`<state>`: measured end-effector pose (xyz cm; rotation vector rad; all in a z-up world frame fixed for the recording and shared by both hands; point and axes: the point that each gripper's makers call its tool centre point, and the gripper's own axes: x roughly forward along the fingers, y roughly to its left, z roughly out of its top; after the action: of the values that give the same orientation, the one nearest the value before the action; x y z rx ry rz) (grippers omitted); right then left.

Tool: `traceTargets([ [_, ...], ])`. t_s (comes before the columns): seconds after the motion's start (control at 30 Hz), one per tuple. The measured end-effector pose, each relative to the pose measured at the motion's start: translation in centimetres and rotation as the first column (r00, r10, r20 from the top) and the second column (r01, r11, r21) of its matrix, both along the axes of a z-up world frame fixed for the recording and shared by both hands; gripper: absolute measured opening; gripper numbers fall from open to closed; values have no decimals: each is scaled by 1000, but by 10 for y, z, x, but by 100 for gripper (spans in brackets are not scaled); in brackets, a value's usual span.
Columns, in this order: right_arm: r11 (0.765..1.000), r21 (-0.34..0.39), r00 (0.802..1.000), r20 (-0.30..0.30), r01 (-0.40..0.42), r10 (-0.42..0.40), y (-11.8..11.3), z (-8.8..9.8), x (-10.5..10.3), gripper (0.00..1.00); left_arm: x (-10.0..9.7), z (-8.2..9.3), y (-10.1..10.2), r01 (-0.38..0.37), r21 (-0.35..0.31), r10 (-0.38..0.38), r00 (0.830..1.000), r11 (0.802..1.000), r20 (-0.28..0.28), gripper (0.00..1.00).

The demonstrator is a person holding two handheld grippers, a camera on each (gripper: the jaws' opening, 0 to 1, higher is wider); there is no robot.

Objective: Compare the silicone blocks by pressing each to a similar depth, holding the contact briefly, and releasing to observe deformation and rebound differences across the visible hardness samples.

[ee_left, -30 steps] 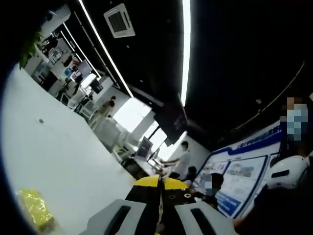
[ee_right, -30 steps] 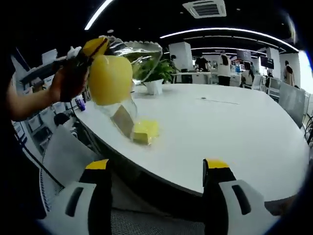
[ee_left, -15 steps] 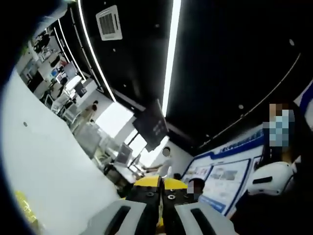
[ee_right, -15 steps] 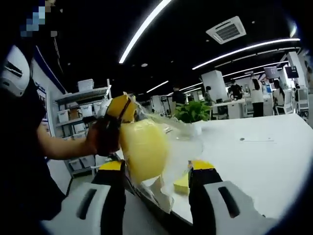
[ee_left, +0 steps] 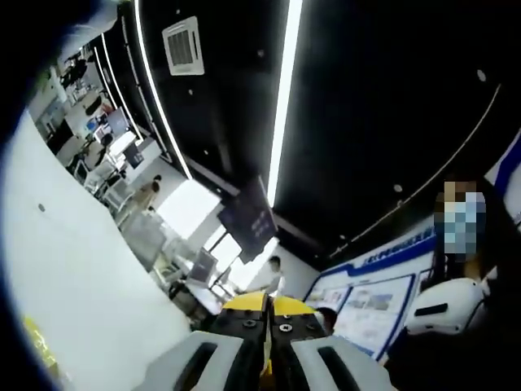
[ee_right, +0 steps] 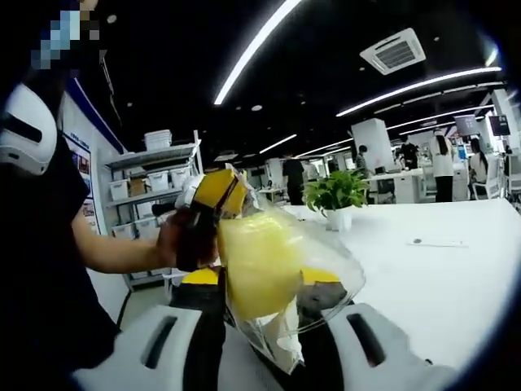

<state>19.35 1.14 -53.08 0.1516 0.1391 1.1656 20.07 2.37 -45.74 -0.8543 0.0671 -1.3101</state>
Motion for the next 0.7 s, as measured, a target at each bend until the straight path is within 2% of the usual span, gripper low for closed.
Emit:
traceTargets([
  [0.1, 1000, -18, 1000, -1, -2, 2, 2, 1, -1, 23, 3, 1, 3, -12, -7, 12, 1000, 1000, 0, 0],
  [0.2, 999, -38, 1000, 2, 0, 0, 3, -2, -1, 20, 4, -1, 4, -23, 20, 23, 1000, 1000, 18, 0],
  [0.43, 998, -54, 999, -35, 8, -10, 4, -2, 1, 12, 8, -4, 5, -27, 30, 27, 999, 999, 17, 0],
  [0.7, 998, -66, 997, -79, 12, -18, 1, -5, 3, 10, 12, -6, 4, -60, 62, 58, 998, 996, 40, 0],
])
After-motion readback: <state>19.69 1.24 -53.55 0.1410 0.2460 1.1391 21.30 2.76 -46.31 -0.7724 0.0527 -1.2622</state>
